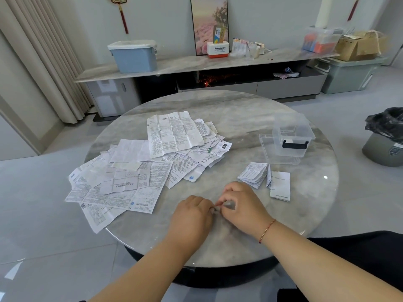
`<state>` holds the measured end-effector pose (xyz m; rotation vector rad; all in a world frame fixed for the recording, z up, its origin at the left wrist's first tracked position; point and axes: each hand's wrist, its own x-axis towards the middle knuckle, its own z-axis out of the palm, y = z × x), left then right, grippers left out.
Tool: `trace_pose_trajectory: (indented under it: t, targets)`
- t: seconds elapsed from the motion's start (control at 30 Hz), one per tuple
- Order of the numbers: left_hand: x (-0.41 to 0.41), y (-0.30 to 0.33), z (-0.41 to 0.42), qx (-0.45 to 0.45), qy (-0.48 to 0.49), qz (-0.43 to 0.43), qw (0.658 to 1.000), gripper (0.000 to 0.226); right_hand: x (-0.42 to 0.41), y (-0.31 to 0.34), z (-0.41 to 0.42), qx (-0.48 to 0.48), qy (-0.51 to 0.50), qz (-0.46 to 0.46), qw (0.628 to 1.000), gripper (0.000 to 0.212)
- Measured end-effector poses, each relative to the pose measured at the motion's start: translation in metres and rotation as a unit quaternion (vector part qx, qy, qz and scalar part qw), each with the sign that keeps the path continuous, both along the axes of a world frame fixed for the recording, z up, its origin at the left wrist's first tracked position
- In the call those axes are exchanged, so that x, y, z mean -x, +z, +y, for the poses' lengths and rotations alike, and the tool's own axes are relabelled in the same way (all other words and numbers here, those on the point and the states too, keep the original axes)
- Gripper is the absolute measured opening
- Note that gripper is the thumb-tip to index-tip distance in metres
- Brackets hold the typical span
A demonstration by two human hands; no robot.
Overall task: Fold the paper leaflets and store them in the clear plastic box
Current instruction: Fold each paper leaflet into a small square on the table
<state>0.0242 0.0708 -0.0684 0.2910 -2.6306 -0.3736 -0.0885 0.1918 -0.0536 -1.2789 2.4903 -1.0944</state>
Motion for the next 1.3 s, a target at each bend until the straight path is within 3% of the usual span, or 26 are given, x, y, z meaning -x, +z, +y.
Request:
trace_pose_trajectory:
  t: [0.1, 0.37, 0.53, 0.63, 0.7, 0.77, 0.83, 0.93, 1.1, 1.23, 1.3]
  targets:
    - [0.004, 0.005, 0.002, -0.033, 0.0, 0.006, 0.999, 0.023, 0.0, 0.005, 0.0, 0.004, 0.015, 0.059, 0.998, 0.004]
    - [0.009, 0.011, -0.006, -0.17, 0.03, -0.045, 0.984, 0.013, 0.021, 0.015, 0.014, -0.029, -0.044, -0.008, 0.999, 0.014]
    - [0.016, 0.011, -0.03, -0.131, 0.103, -0.033, 0.986, 0.03, 0.037, 0.011, 0.02, -0.066, -0.226, -0.065, 0.97, 0.011]
    - [0.026, 0.015, -0.058, -0.088, 0.141, -0.05, 0.985, 0.038, 0.031, 0.011, 0.018, -0.113, -0.28, 0.03, 0.953, 0.014]
    - [0.037, 0.015, -0.078, -0.063, 0.159, -0.087, 0.981, 0.044, 0.021, 0.008, 0.011, -0.085, -0.258, 0.145, 0.951, 0.02]
    - [0.049, 0.016, -0.097, -0.021, 0.172, -0.137, 0.975, 0.051, 0.013, 0.0, 0.003, -0.046, -0.174, 0.254, 0.95, 0.021]
    - [0.062, 0.018, -0.114, 0.01, 0.178, -0.205, 0.962, 0.056, 0.009, -0.014, -0.003, -0.063, -0.076, 0.293, 0.951, 0.032]
    - [0.08, 0.019, -0.14, 0.017, 0.176, -0.282, 0.943, 0.061, 0.01, -0.034, -0.002, -0.122, -0.031, 0.268, 0.955, 0.053]
    - [0.1, 0.012, -0.169, 0.009, 0.152, -0.343, 0.927, 0.062, 0.045, -0.034, 0.006, -0.157, -0.096, 0.234, 0.955, 0.057]
    - [0.1, 0.016, -0.176, 0.024, 0.128, -0.299, 0.945, 0.049, 0.054, -0.029, 0.007, -0.141, -0.114, 0.206, 0.962, 0.058]
    - [0.095, 0.018, -0.175, 0.048, 0.108, -0.233, 0.965, 0.034, 0.052, -0.032, 0.006, -0.121, -0.108, 0.211, 0.964, 0.054]
